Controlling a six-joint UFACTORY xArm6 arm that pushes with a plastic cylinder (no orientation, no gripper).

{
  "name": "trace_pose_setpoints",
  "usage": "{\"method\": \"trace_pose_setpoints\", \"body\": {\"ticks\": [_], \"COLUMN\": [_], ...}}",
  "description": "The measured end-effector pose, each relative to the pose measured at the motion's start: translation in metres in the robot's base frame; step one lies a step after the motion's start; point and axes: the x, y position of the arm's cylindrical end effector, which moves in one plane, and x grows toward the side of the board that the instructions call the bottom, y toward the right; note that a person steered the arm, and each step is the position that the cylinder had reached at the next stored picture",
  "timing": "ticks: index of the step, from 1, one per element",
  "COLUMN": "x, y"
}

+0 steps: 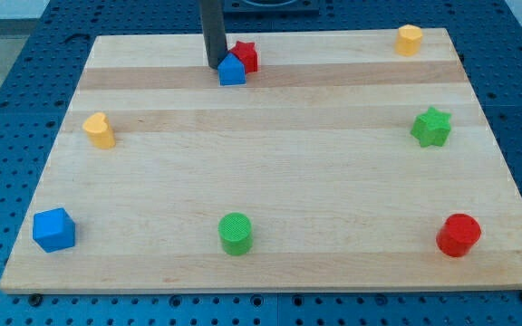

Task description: Slide red circle towards green circle

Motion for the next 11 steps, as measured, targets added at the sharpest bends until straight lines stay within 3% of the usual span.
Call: {"method": "trace_pose_setpoints", "body": {"ticks": [1, 2, 3, 5, 6, 8, 9, 10, 11], "x": [0.034, 0.067, 0.085, 0.168, 0.211, 0.258, 0.301, 0.351, 0.344], "y": [-0.031, -0.025, 0.039, 0.152, 0.230, 0.415, 0.432, 0.409, 0.360]}}
